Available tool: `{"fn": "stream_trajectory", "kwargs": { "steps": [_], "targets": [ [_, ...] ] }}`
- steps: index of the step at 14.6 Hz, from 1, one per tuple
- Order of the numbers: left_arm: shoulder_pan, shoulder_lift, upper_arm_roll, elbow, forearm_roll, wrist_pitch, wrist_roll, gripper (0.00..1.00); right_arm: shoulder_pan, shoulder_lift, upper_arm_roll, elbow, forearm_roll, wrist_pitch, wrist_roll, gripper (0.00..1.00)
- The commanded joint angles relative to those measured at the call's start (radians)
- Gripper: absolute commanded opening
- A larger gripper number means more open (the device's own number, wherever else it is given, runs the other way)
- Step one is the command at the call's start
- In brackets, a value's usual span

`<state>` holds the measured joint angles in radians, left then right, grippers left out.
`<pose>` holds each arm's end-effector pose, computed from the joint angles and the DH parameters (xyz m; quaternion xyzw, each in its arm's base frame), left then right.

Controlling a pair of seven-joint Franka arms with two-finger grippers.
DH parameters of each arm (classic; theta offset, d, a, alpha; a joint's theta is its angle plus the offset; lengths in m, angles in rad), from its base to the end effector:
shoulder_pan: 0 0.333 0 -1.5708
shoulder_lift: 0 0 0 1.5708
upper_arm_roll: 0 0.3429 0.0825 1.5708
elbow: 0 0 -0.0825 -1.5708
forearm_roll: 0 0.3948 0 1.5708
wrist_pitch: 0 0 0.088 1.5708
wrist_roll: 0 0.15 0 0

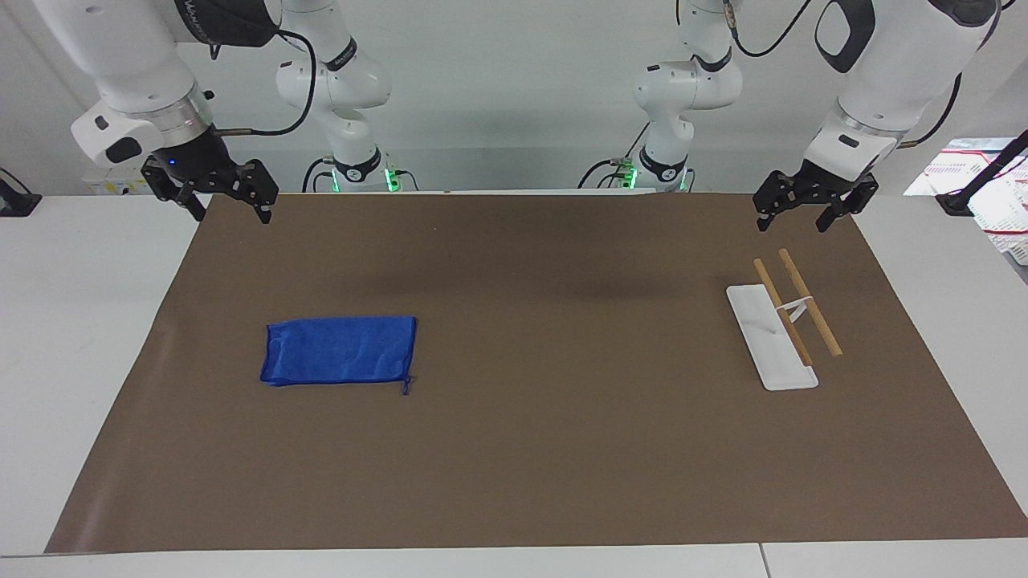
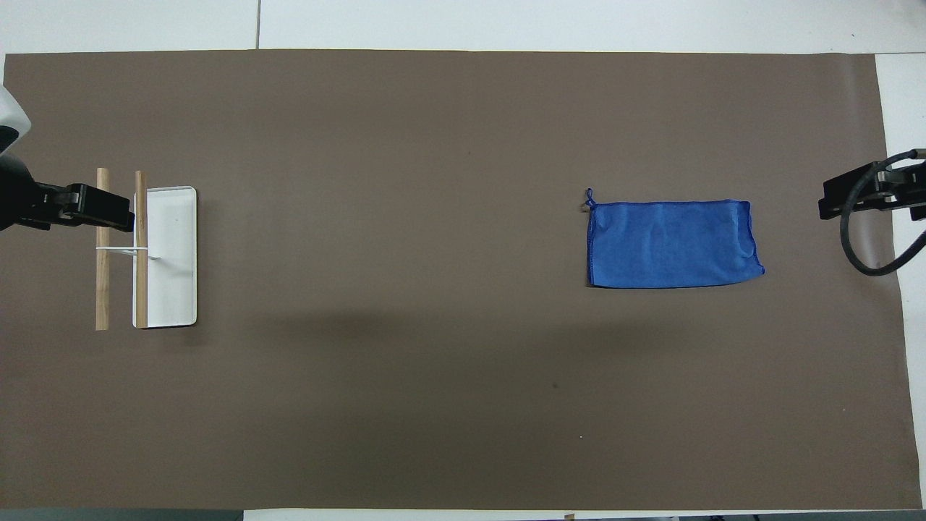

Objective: Right arm passes towel to left arm to hang

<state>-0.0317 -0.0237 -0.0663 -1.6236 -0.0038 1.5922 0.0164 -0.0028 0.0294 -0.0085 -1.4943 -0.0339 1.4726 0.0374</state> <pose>0.5555 -0.0556 0.5980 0.9984 -0.0571 -0.0039 0.0010 0.5631 -0.0116 0.6201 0.9992 -0.0256 -0.0253 0.0174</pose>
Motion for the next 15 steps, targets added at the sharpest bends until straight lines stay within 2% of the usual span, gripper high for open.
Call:
{"fn": "stream_trajectory", "kwargs": {
  "steps": [1,9,13,15],
  "targets": [
    [0.01,-0.033,-0.003,-0.038,-0.001,0.018,0.007,1.0,-0.005,-0.005,0.005,-0.004,-0.003,0.0,-0.014,1.0],
    [0.01,-0.033,-0.004,-0.038,-0.001,0.017,0.007,1.0,-0.008,-0.011,0.007,-0.01,0.0,-0.002,-0.013,1.0],
    [0.01,-0.033,-0.004,-0.038,-0.001,0.018,0.007,1.0,-0.011,-0.051,0.007,-0.11,0.0,0.101,-0.011,1.0],
    [0.01,-0.033,-0.003,-0.038,-0.001,0.018,0.007,1.0,0.0,-0.089,0.008,-0.209,0.0,0.2,-0.008,1.0]
  ]
}}
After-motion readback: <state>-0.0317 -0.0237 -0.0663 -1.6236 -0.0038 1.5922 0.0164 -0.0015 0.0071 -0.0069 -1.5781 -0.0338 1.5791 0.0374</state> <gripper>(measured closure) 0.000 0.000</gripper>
